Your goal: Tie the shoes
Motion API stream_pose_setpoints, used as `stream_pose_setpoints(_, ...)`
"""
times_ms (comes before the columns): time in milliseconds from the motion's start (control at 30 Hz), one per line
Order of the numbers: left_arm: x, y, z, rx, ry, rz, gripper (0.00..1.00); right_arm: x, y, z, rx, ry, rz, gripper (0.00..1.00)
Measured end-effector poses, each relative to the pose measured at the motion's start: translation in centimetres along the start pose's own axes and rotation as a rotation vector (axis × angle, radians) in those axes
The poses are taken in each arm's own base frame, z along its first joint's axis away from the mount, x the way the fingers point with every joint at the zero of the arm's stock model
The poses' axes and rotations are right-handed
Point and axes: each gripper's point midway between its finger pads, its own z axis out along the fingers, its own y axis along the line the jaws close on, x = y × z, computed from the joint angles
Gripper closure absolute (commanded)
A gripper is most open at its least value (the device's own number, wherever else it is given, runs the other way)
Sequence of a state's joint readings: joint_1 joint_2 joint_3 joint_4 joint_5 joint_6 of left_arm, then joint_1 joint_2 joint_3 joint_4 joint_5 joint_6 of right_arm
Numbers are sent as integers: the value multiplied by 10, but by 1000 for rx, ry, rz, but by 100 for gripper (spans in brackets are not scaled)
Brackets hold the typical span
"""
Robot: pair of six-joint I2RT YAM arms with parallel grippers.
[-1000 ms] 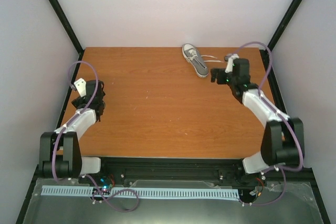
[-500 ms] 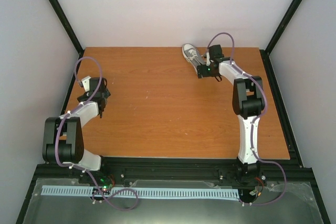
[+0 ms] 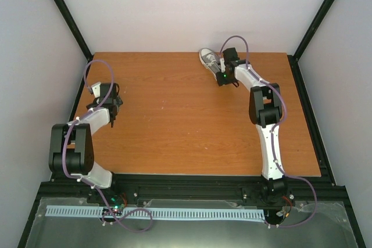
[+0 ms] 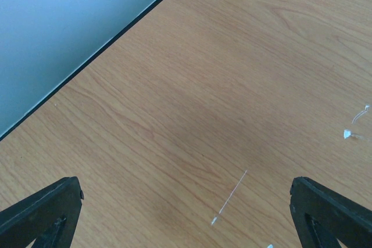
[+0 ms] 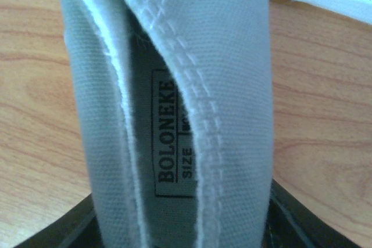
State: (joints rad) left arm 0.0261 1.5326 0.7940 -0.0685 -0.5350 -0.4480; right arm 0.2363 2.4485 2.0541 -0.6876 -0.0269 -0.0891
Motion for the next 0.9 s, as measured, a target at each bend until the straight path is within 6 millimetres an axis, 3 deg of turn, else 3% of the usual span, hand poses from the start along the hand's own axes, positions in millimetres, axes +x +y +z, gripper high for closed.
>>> stream_pose_setpoints(100,-2,0,-1,2,-6,-3,0,-1,1,-1,-9,-7,-8,95)
stream_pose_setpoints(200,-6,2,-10,24,-33,-23,0,1,2,-6,-20,-20,2,97)
stream_pose_setpoints(300,-12,5,-26,76,-78,-58,0,11,4,-26,-17,-26,21,97)
stream_pose_setpoints(367,-16,6,-41,132,-117,-88,0,15,2,-55,5,-55,31,97)
stream_pose_setpoints(433,-20,3,-52,191,-142,-110,0,18,-2,-95,43,-108,40,97)
stream_pose_setpoints(600,-35,-16,-82,367,-159,-152,0,16,-19,-218,188,-328,69,97)
stream_pose_setpoints(700,-49,-28,-104,470,-138,-213,0,24,-31,-276,290,-448,102,97)
stream_pose_setpoints(767,-58,-33,-124,554,-140,-268,0,33,-33,-296,314,-490,119,97)
stream_pose_setpoints(900,-72,-35,-174,729,-161,-349,0,49,-16,-306,257,-522,118,97)
